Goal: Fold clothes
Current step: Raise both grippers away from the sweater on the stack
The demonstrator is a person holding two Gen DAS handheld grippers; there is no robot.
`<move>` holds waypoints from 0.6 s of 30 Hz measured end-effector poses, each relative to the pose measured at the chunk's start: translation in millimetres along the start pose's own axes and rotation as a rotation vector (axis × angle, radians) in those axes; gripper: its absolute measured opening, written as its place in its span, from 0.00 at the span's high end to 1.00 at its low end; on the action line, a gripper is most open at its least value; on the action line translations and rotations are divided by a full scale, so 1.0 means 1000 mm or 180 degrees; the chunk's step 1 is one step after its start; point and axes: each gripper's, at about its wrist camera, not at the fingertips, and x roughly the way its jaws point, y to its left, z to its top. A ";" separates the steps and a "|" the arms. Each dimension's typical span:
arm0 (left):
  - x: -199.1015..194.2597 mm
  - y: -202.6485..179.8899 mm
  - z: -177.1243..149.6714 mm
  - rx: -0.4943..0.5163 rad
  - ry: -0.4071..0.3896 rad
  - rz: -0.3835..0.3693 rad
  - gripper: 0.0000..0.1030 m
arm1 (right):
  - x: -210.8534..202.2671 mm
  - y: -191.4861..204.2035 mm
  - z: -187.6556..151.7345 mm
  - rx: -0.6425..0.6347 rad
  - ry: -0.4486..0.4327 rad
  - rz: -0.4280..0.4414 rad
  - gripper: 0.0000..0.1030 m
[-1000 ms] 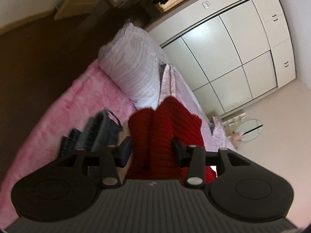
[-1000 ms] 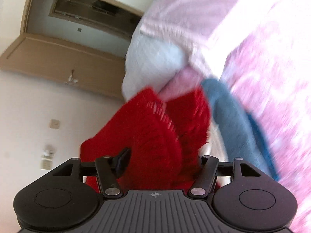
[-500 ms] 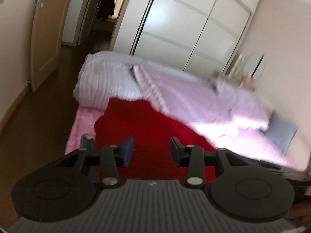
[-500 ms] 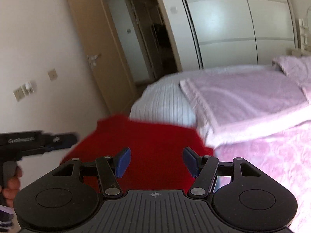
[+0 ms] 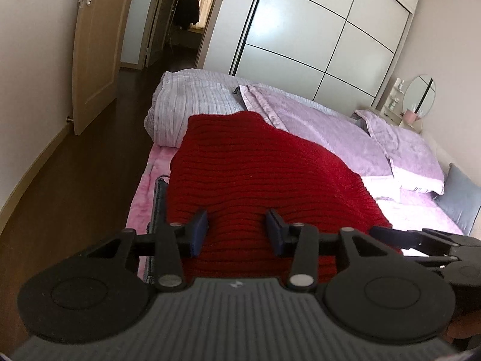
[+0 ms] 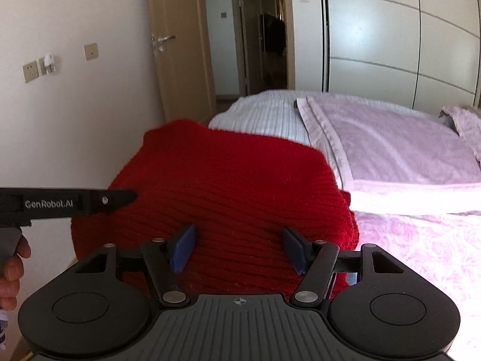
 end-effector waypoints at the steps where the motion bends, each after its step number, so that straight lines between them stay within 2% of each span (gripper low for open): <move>1: 0.001 -0.001 0.000 0.0001 -0.0007 -0.0004 0.61 | 0.002 -0.001 -0.002 -0.0010 0.0020 0.0000 0.38; 12: -0.017 -0.011 0.008 0.0019 -0.0070 0.0064 0.60 | -0.020 -0.003 0.004 0.0126 -0.0043 0.0057 0.38; 18: -0.044 -0.018 0.020 0.0058 -0.0020 0.0180 0.61 | -0.051 -0.007 0.013 0.0460 -0.0087 0.0093 0.38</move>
